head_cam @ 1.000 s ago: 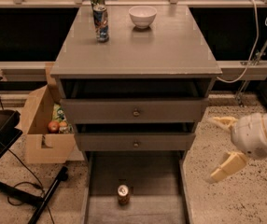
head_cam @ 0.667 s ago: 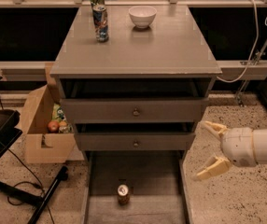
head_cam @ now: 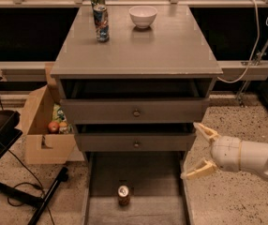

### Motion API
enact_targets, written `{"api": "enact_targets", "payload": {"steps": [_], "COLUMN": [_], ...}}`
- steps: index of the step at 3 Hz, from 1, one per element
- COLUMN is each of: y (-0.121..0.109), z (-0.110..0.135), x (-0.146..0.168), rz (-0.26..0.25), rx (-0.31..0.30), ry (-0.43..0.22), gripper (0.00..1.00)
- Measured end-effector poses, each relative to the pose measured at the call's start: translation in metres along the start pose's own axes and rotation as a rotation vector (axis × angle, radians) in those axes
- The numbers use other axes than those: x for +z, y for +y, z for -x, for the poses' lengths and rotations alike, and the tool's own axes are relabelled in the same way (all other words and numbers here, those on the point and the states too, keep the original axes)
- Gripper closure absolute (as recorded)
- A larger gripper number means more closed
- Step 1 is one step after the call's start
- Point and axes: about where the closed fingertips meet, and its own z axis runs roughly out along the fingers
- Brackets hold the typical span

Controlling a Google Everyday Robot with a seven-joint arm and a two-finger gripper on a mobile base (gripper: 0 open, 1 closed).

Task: Pick orange can from bottom drawer and place on counter

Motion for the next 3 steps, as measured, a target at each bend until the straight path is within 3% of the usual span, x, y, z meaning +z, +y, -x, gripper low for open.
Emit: {"api": "enact_targets", "payload": {"steps": [1, 2, 3], "y": [0.003, 0.016, 0.028], "z": [-0.004, -0.045, -0.113], "x": [0.006, 0.046, 0.11], "rz": [0.001, 0.019, 0.041], "rx": [0.0, 0.008, 0.022], "ry": [-0.009, -0.001, 0.012], "gripper": [0.0, 0.0, 0.0]}}
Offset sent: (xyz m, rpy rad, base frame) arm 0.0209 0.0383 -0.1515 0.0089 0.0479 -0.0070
